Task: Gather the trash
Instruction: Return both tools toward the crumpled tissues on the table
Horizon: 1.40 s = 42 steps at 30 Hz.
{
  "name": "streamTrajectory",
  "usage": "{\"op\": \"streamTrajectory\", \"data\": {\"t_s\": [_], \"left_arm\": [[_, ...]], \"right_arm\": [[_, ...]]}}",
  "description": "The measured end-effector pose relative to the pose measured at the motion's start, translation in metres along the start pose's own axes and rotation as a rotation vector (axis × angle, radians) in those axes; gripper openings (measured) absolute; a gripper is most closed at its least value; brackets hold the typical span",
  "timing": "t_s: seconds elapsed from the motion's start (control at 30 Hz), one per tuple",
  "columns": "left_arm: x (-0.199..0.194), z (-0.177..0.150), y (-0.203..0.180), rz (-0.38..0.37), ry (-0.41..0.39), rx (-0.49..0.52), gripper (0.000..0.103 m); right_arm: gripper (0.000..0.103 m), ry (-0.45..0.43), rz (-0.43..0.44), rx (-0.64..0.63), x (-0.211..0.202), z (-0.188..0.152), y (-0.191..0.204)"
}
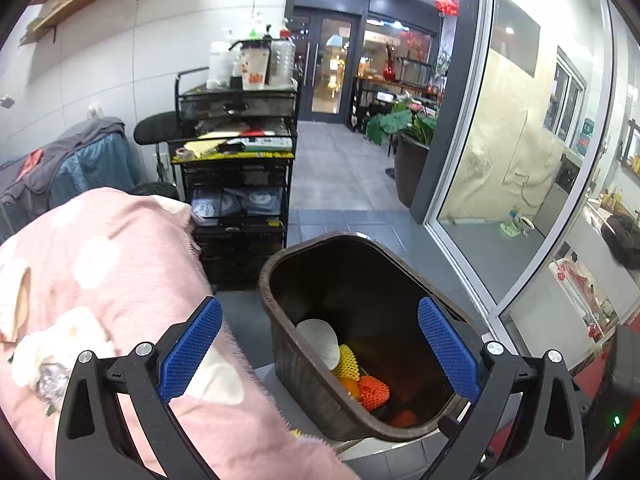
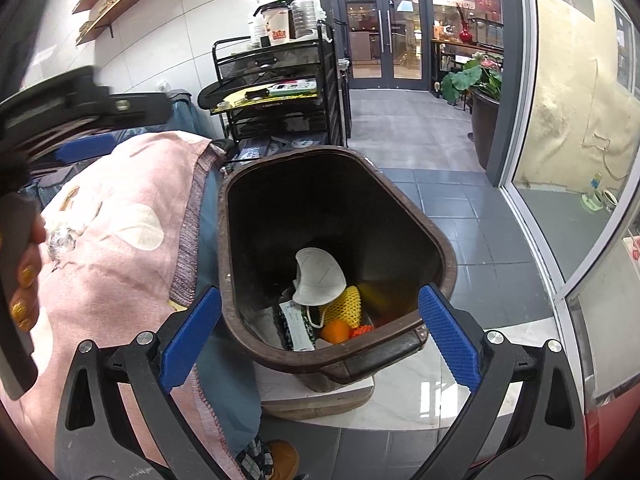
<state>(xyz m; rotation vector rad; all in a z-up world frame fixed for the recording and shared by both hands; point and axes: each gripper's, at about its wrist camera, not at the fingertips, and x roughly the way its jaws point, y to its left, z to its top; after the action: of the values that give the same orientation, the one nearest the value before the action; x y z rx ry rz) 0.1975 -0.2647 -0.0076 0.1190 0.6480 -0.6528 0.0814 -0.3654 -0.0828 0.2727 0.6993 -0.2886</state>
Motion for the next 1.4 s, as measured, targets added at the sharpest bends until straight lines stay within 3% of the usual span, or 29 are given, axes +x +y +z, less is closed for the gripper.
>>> {"op": "streamTrajectory", "data": {"t_s": [0.33, 1.07, 1.4], "left_arm": [[-0.046, -0.017, 0.024, 0.003, -0.083, -0.059, 0.097], [-0.125, -0.086, 0.117, 0.269, -0.123, -0.202, 0.097], [-0.146, -0.123, 0.162, 0.368, -0.062, -0.273, 0.097]], "right_arm": [[0.097, -0.014, 0.044, -0.04, -0.001, 0.007, 0.028], [0.097, -0.027, 0.229, -0.225, -0.005, 0.017, 0.13], [0.097, -0.01, 0.285, -0.351, -0.001, 0.024, 0.177]]}}
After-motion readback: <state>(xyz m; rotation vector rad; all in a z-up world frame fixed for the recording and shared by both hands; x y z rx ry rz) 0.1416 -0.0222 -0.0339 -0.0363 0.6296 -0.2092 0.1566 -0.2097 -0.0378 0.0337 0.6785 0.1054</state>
